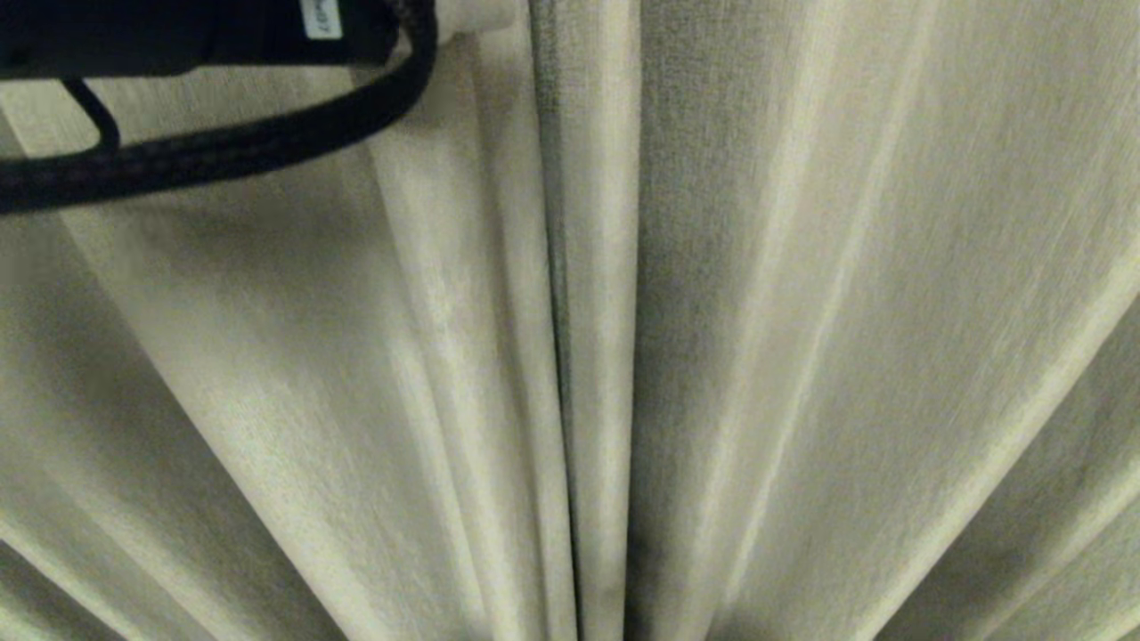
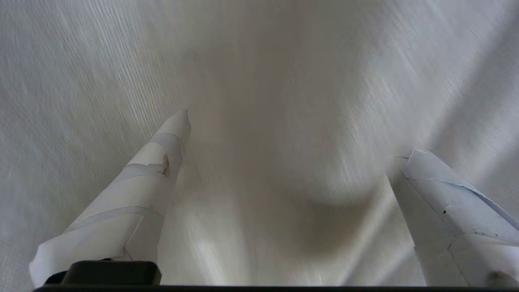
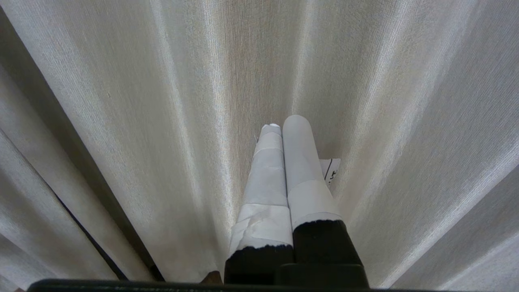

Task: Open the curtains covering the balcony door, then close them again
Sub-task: Pull the outer curtains open on both sides

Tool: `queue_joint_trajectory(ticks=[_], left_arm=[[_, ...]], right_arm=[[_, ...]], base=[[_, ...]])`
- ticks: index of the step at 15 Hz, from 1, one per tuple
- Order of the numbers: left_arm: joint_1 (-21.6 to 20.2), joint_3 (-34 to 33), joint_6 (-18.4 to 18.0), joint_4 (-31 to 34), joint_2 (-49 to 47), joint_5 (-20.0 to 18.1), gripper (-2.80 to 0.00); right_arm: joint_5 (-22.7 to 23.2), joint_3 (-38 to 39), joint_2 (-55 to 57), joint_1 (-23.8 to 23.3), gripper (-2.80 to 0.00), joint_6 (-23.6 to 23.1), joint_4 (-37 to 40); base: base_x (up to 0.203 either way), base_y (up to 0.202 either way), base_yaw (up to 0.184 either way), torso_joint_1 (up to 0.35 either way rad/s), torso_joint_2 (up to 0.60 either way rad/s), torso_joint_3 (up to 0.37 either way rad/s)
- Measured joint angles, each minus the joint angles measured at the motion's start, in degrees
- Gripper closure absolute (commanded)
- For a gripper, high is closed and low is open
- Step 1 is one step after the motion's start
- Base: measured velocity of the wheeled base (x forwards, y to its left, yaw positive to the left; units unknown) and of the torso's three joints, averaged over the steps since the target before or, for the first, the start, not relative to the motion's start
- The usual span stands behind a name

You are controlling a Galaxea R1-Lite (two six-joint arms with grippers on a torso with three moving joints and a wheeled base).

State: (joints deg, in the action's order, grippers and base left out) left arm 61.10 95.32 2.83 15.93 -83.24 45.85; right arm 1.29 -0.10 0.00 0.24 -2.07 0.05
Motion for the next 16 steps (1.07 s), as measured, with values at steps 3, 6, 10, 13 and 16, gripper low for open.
queue_joint_trajectory(ticks=[3,6,10,13,16], left_arm=[[-3.40,3.54,-0.19,-0.28,-3.10,-0.16,-2.80],[-6.16,4.68,-0.38,-0.28,-4.58,-1.36,-2.80],[-7.55,4.84,-0.41,-0.30,-5.06,-1.39,0.00],[-8.19,4.90,-0.42,-0.31,-5.09,-1.32,0.00],[-8.67,4.90,-0.44,-0.45,-5.06,-1.26,0.00]], right_arm=[[-0.02,0.00,0.00,0.00,0.00,-0.01,0.00],[0.01,0.00,0.00,0.00,0.00,0.01,0.00],[0.00,0.00,0.00,0.00,0.00,-0.01,0.02],[0.00,0.00,0.00,0.00,0.00,0.00,0.00],[-0.02,0.00,0.00,0.00,0.00,0.00,0.02]], base=[[0.000,0.000,0.000,0.000,0.00,0.000],[0.000,0.000,0.000,0.000,0.00,0.000],[0.000,0.000,0.000,0.000,0.00,0.000],[0.000,0.000,0.000,0.000,0.00,0.000],[0.000,0.000,0.000,0.000,0.00,0.000]])
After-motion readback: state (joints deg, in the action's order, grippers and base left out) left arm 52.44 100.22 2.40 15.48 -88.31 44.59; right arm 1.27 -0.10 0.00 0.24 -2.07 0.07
